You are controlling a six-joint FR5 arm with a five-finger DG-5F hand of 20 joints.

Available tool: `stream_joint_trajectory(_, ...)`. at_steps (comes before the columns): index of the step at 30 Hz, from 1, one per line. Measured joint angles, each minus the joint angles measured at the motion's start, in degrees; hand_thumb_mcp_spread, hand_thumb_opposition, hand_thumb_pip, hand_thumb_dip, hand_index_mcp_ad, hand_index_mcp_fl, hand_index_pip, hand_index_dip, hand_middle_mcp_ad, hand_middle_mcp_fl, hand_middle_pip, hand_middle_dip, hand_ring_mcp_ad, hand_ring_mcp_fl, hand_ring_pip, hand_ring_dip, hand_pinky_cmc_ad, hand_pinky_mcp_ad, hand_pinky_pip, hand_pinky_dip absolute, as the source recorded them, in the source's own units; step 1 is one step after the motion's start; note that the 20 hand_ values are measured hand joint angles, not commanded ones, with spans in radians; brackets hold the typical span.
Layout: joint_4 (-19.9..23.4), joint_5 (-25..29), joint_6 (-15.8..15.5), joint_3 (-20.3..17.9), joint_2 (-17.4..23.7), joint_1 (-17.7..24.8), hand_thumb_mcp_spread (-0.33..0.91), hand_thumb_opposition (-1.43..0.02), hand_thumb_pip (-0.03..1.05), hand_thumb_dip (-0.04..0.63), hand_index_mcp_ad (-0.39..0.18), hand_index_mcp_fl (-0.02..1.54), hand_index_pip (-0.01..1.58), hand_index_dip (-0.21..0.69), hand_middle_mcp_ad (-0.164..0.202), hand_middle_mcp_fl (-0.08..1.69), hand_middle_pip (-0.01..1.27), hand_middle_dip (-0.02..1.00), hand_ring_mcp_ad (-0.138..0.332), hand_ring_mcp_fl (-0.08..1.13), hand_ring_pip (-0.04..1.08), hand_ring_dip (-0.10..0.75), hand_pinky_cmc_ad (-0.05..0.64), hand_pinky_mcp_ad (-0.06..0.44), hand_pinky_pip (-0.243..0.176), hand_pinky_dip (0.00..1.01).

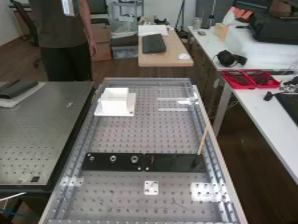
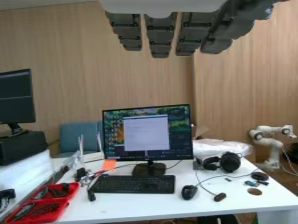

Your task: Grab the smaller nut and place it in the white container

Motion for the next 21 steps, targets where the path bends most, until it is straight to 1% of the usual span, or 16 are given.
stream_joint_trajectory(2, 0.1, 0.1, 0.0, -0.2, 0.1, 0.0, 0.0, 0.0, 0.01, 0.009, -0.01, 0.0, 0.01, 0.016, 0.075, 0.01, 0.01, 0.03, 0.065, 0.0, 0.01, 0.014, 0.045, 0.049, -0.01, 0.02)
stream_joint_trajectory(3, 0.1, 0.1, 0.0, -0.2, 0.1, 0.0, 0.0, 0.0, 0.01, 0.009, 0.002, 0.0, 0.01, 0.016, 0.061, 0.0, 0.01, 0.03, 0.07, 0.0, 0.01, 0.014, 0.028, 0.031, -0.01, 0.02)
stream_joint_trajectory(5, 0.1, 0.2, -0.1, -0.3, 0.2, 0.0, 0.01, -0.02, 0.03, 0.0, 0.005, 0.0, 0.0, 0.019, 0.059, 0.01, 0.02, 0.03, 0.061, 0.0, 0.01, 0.014, 0.031, 0.037, -0.01, 0.02)
stream_joint_trajectory(6, 0.1, 0.2, -0.1, -0.3, 0.2, 0.0, 0.05, -0.05, 0.13, 0.003, 0.009, 0.0, 0.0, 0.014, 0.059, 0.01, 0.02, 0.02, 0.063, 0.0, 0.01, 0.014, 0.03, 0.037, -0.01, 0.02)
stream_joint_trajectory(7, 0.1, 0.2, -0.1, -0.3, 0.2, 0.0, 0.1, -0.13, 0.24, 0.019, 0.009, 0.0, 0.0, 0.045, 0.059, 0.01, 0.04, 0.04, 0.063, 0.0, 0.01, 0.017, 0.044, 0.061, -0.012, 0.03)
stream_joint_trajectory(8, 0.1, 0.3, -0.1, -0.4, 0.3, 0.0, 0.16, -0.23, 0.34, 0.023, 0.0, 0.01, 0.02, 0.094, 0.059, 0.01, 0.06, 0.06, 0.066, 0.0, 0.02, 0.024, 0.101, 0.101, -0.012, 0.05)
stream_joint_trajectory(9, 0.1, 0.3, -0.1, -0.4, 0.3, 0.0, 0.17, -0.29, 0.34, 0.023, -0.007, 0.01, 0.02, 0.122, 0.059, 0.01, 0.07, 0.08, 0.061, 0.0, 0.02, 0.026, 0.127, 0.131, -0.01, 0.06)
stream_joint_trajectory(11, 0.1, 0.3, -0.1, -0.4, 0.4, 0.0, 0.18, -0.42, 0.36, 0.014, -0.014, 0.01, 0.03, 0.171, 0.058, 0.01, 0.09, 0.11, 0.089, 0.0, 0.04, 0.033, 0.229, 0.197, -0.028, 0.09)
stream_joint_trajectory(12, 0.1, 0.2, -0.2, -0.4, 0.4, 0.0, 0.19, -0.48, 0.39, 0.014, -0.021, 0.01, 0.04, 0.202, 0.061, 0.0, 0.1, 0.13, 0.106, 0.0, 0.04, 0.04, 0.284, 0.246, -0.028, 0.1)
stream_joint_trajectory(13, 0.1, 0.2, -0.2, -0.5, 0.4, 0.0, 0.18, -0.5, 0.4, 0.016, -0.021, 0.01, 0.03, 0.215, 0.061, 0.0, 0.1, 0.14, 0.126, 0.0, 0.04, 0.04, 0.321, 0.265, -0.028, 0.11)
stream_joint_trajectory(14, 0.1, 0.2, -0.2, -0.5, 0.4, 0.0, 0.18, -0.54, 0.4, 0.014, -0.023, 0.01, 0.03, 0.229, 0.061, 0.01, 0.11, 0.15, 0.14, 0.0, 0.06, 0.056, 0.356, 0.295, -0.044, 0.13)
stream_joint_trajectory(15, 0.1, 0.2, -0.3, -0.5, 0.4, 0.0, 0.19, -0.56, 0.4, 0.014, -0.019, 0.01, 0.04, 0.246, 0.058, 0.01, 0.1, 0.16, 0.136, 0.0, 0.05, 0.056, 0.38, 0.311, -0.047, 0.14)
stream_joint_trajectory(17, 0.2, 0.2, -0.3, -0.6, 0.5, 0.0, 0.19, -0.6, 0.41, 0.014, -0.019, 0.01, 0.05, 0.29, 0.061, 0.0, 0.1, 0.19, 0.155, 0.0, 0.06, 0.077, 0.414, 0.328, -0.073, 0.16)
stream_joint_trajectory(18, 0.3, 0.2, -0.3, -0.6, 0.5, 0.0, 0.19, -0.62, 0.42, 0.014, -0.019, 0.01, 0.06, 0.304, 0.061, 0.0, 0.12, 0.2, 0.155, 0.0, 0.06, 0.086, 0.433, 0.326, -0.075, 0.17)
stream_joint_trajectory(19, 0.4, 0.2, -0.4, -0.8, 0.6, 0.0, 0.18, -0.62, 0.42, 0.014, -0.019, 0.01, 0.05, 0.307, 0.058, 0.01, 0.12, 0.21, 0.152, 0.0, 0.06, 0.086, 0.44, 0.34, -0.089, 0.17)
stream_joint_trajectory(21, 0.7, 0.2, -0.5, -1.2, 0.6, 0.0, 0.18, -0.63, 0.42, 0.014, -0.019, 0.01, 0.05, 0.319, 0.061, 0.01, 0.12, 0.21, 0.173, 0.0, 0.07, 0.091, 0.459, 0.346, -0.091, 0.18)
